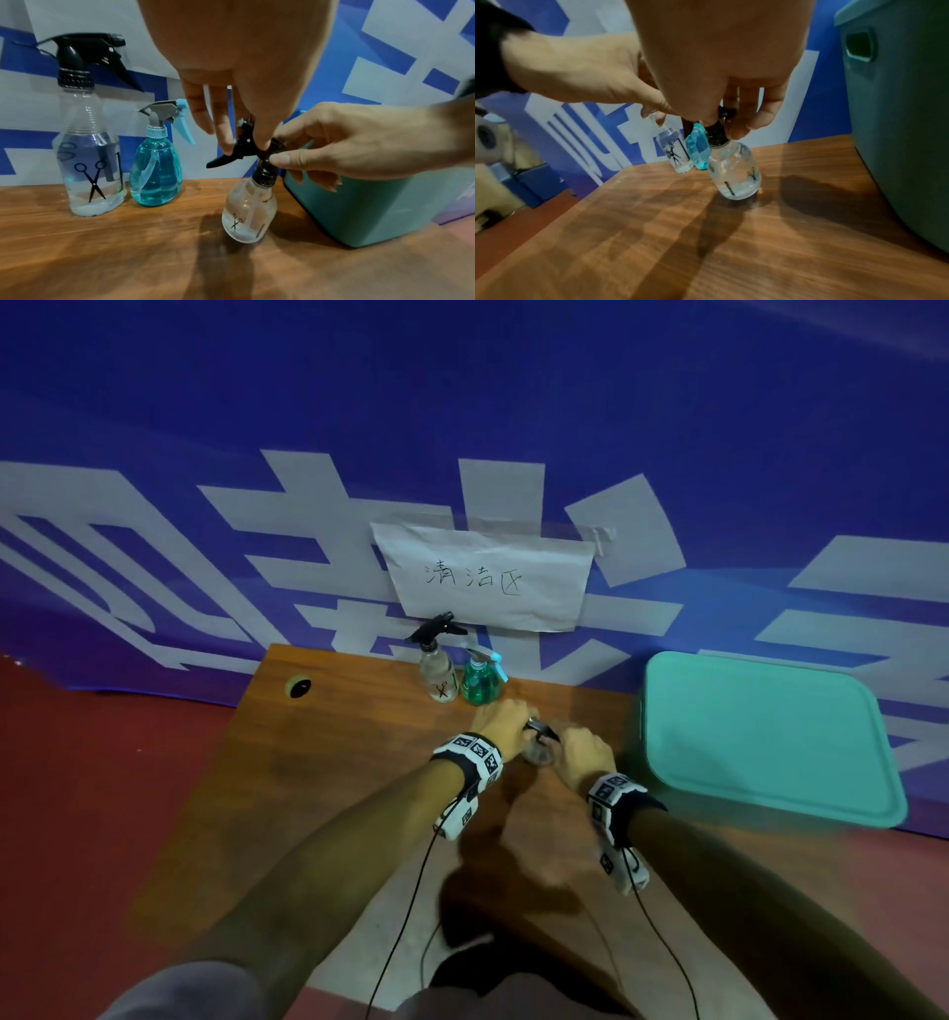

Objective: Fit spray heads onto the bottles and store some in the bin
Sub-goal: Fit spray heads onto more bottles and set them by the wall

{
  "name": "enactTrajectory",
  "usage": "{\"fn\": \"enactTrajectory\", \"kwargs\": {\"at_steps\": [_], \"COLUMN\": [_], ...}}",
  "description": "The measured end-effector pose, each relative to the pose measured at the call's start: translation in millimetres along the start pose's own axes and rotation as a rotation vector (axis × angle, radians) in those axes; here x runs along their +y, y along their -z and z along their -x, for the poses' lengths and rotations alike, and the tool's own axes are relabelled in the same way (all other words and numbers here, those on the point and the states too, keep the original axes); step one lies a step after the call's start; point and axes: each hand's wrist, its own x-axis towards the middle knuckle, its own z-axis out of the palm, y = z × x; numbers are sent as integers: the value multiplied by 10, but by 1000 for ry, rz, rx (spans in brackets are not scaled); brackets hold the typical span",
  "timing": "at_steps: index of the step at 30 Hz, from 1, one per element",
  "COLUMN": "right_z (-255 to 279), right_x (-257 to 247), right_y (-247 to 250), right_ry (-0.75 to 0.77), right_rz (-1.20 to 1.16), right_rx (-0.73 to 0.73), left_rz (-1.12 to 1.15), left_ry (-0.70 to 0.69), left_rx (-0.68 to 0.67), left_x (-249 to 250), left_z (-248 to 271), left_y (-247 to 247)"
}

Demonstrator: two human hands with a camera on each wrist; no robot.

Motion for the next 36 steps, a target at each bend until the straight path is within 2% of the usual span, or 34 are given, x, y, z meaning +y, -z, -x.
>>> {"fn": "enactTrajectory", "kwargs": {"at_steps": [4, 9, 13, 17, 21, 25, 29, 32, 36], "right_z": [-259, -629, -829, -1033, -1179, -1300, -1364, -1401, -1440], "right_x": [-67, -35, -20, -6, -45, -54, -80, -180, -345], "right_y": [142, 237, 258, 285, 305, 352, 478, 523, 515], "right_ry": [-28, -35, 34, 93, 155, 173, 190, 188, 193], "right_rz": [-134, -155, -192, -157, -113, -47, 37, 104, 204], "right_rx": [38, 98, 143, 104, 54, -31, -79, -97, -135], "left_rz": [181, 275, 343, 265, 288, 479, 679, 770, 738], "left_ry": [-2, 55, 110, 111, 175, 297, 380, 392, 347], "left_rx": [-61, 17, 42, -79, -107, -82, 13, 29, 30], "left_x": [-124, -235, -298, -352, -431, -445, -415, -377, -337], "left_z": [-300, -491, -512, -556, -699, -883, -1065, -1138, -1198], "left_y": [11, -98, -374, -554, -652, -655, -710, -754, -876]}}
